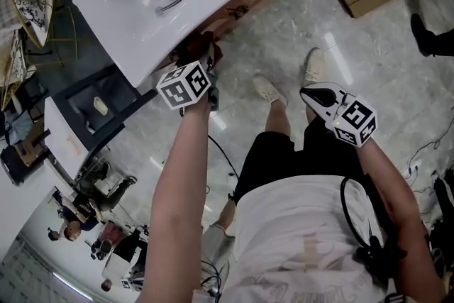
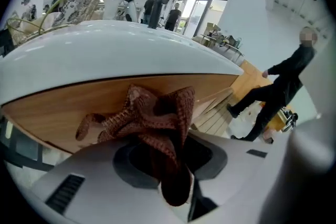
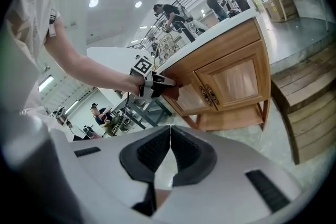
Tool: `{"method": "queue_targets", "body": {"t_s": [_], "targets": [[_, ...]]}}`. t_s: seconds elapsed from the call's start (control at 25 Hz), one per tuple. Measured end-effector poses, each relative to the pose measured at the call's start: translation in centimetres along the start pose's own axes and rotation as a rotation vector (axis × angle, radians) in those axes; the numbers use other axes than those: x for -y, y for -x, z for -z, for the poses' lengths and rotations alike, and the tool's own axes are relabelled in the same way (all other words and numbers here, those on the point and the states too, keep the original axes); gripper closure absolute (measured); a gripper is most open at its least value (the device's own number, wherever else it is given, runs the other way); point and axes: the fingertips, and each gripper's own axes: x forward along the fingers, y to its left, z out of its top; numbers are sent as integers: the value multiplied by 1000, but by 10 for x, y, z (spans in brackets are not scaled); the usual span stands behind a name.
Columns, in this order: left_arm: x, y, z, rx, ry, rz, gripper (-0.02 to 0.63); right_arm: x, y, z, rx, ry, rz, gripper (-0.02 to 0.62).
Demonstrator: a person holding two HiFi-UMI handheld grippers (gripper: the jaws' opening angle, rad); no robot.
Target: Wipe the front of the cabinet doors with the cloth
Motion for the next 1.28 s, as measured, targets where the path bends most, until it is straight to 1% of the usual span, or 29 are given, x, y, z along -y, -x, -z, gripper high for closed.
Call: {"method": "queue_targets", "body": {"t_s": [0.12, 0.32, 0.44, 0.52, 0.64, 0.88, 1.0, 1.2, 1.28], "targets": [[29, -18, -8, -3, -23, 52, 488, 3, 3, 0, 7, -10, 2, 581], [61, -44, -16, -1, -48, 101, 488, 8, 6, 5, 17, -22, 4, 581], [78, -59, -15, -2, -66, 134, 488, 10, 8, 12, 11, -24, 1, 581], [84, -68, -12, -6, -69, 143, 488, 12, 10, 15, 5, -23, 1, 581], [81, -79, -7, -12, -67, 135, 488, 13, 10, 17, -3, -17, 1, 581], [50, -79, 11, -35, -60, 97, 486, 7, -1, 41, -24, -35, -25, 581], [19, -68, 20, -40, -37, 45, 486, 0, -12, 45, -31, -37, -40, 581], [-48, -39, 42, -36, 97, -76, 486, -9, -27, 53, -41, -32, -60, 581], [-69, -28, 49, -33, 128, -107, 486, -11, -30, 54, -44, -31, -61, 581]]}}
